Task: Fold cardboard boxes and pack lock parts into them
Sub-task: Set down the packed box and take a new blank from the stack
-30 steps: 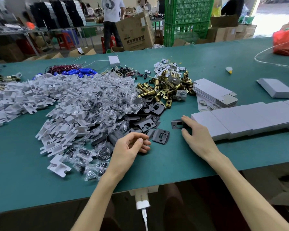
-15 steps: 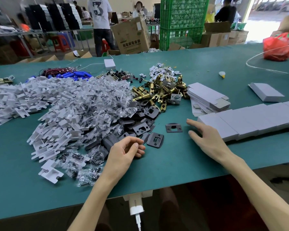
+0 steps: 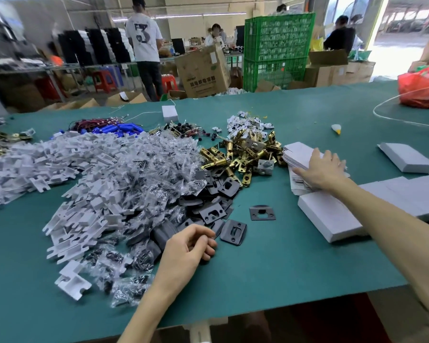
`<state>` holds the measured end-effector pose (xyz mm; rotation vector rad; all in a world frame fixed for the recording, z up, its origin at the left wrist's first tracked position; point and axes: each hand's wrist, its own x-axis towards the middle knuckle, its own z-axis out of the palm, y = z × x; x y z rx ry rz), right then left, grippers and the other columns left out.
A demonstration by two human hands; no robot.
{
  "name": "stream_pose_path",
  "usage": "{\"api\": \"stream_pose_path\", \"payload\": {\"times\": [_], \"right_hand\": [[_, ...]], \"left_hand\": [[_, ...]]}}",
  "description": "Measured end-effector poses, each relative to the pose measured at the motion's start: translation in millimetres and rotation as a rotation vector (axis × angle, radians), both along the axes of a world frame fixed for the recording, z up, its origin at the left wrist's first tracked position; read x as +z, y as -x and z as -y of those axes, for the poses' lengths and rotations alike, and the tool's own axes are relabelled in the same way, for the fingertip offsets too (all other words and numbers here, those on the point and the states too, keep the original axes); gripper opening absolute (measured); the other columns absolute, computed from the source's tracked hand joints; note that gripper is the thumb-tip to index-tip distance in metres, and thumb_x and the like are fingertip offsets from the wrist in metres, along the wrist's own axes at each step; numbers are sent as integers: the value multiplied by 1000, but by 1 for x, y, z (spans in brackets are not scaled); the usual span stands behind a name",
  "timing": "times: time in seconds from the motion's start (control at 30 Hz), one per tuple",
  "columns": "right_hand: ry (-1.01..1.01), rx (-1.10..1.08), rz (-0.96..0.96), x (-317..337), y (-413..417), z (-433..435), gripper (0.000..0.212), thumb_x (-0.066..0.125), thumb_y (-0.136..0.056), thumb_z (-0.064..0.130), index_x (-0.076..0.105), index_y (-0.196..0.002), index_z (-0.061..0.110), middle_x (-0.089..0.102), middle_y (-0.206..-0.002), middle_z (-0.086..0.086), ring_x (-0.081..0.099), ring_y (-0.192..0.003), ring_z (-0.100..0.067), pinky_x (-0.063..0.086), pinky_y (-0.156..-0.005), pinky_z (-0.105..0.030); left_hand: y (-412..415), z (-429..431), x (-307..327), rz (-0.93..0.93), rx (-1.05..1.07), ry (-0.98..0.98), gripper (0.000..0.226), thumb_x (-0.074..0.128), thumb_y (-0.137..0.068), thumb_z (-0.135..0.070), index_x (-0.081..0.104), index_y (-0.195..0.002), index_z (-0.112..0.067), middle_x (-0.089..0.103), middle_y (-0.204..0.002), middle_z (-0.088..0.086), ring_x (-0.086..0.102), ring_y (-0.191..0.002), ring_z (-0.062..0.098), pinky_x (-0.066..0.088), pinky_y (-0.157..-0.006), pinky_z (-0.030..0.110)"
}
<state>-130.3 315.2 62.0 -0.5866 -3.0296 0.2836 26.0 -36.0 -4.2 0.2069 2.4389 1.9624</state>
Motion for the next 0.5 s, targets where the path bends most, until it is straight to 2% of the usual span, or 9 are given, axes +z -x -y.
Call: {"api": "stream_pose_path", "payload": {"times": [0.13, 0.27, 0.4, 0.5], "right_hand": [[-131, 27, 33, -14, 1, -8, 71, 39, -104, 56, 31, -150, 2, 30, -155, -30, 25, -146, -44, 21, -120, -56], [-180, 26, 16, -17, -3, 1, 64, 29, -110, 46, 31, -150, -3, 30, -157, -29, 23, -149, -40, 18, -122, -53], [-237, 97, -11, -14, -2, 6, 51, 36, -109, 24, 32, -148, -10, 38, -154, -24, 29, -145, -36, 24, -120, -46], [-276, 115, -66, -7, -8, 14, 40, 41, -103, 11, 45, -138, -8, 50, -142, -24, 42, -134, -37, 32, -113, -43]], "left_hand": [[2, -1, 0, 8, 2, -7, 23, 55, -105, -2, 74, -99, -15, 76, -86, 7, 69, -73, 17, 57, -68, 26], [2, 0, -2, -3, 3, -7, 23, 56, -104, -2, 74, -99, -15, 75, -86, 7, 69, -73, 18, 57, -68, 26], [1, 1, -3, -14, 7, -1, 23, 56, -104, -2, 74, -99, -15, 76, -86, 6, 70, -73, 19, 58, -69, 27], [1, 2, -4, -17, 5, -1, 23, 56, -104, -2, 74, -100, -15, 76, -87, 7, 70, -74, 20, 58, -70, 28]]}}
